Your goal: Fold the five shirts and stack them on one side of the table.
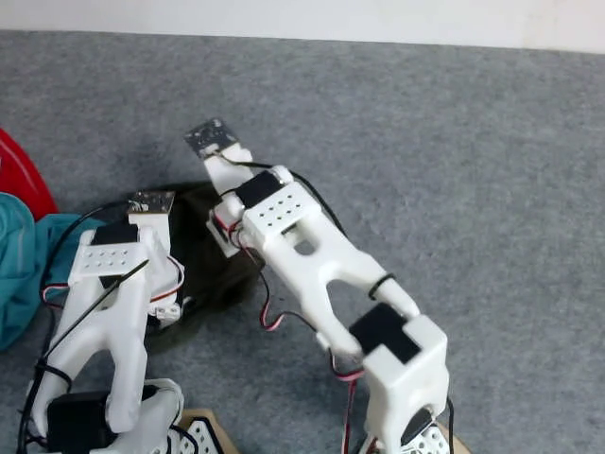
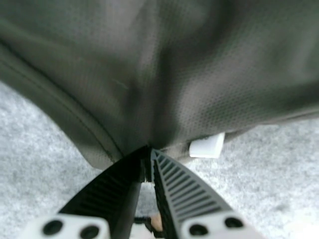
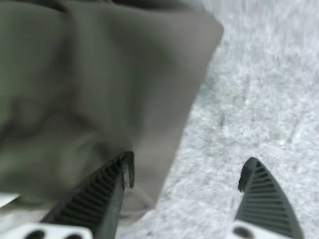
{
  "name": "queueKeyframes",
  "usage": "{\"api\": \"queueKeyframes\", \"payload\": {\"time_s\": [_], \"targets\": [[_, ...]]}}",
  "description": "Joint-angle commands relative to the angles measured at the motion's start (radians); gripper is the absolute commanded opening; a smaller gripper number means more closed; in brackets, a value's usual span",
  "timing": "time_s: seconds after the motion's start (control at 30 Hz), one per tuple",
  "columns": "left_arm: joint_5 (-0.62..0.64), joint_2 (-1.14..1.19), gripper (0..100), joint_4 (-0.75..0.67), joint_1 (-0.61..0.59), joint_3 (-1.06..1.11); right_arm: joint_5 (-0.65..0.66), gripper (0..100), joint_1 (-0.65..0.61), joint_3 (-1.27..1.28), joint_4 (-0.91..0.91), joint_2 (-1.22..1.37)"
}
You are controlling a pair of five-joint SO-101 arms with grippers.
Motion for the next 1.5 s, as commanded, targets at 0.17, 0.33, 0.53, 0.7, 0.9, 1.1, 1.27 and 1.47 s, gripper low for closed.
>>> {"api": "queueKeyframes", "payload": {"time_s": [0.17, 0.33, 0.53, 0.7, 0.9, 1.1, 1.27, 1.47], "targets": [[-0.002, -0.022, 0, -0.026, 0.012, 0.010, -0.041, 33.0, -0.065, 0.073, -0.093, -0.019], [-0.002, -0.022, 0, -0.028, 0.012, 0.010, -0.041, 33.0, -0.079, 0.097, -0.171, 0.047], [-0.002, -0.024, 0, -0.032, -0.030, 0.005, -0.041, 33.0, -0.081, 0.101, -0.197, 0.125], [0.000, -0.025, 0, -0.051, -0.047, 0.005, -0.037, 25.5, -0.114, 0.091, -0.197, 0.188], [0.002, -0.030, 0, -0.074, -0.050, 0.005, -0.031, 0.5, -0.101, 0.091, -0.196, 0.193], [0.117, -0.030, 0, -0.160, -0.128, 0.004, -0.034, 0.6, 0.074, 0.074, -0.153, 0.183], [0.173, -0.025, 0, -0.219, -0.151, 0.005, -0.034, 0.6, 0.334, 0.062, -0.058, 0.113], [0.226, -0.022, 0, -0.302, -0.162, 0.012, -0.031, 0.6, 0.657, 0.122, -0.027, 0.016]]}}
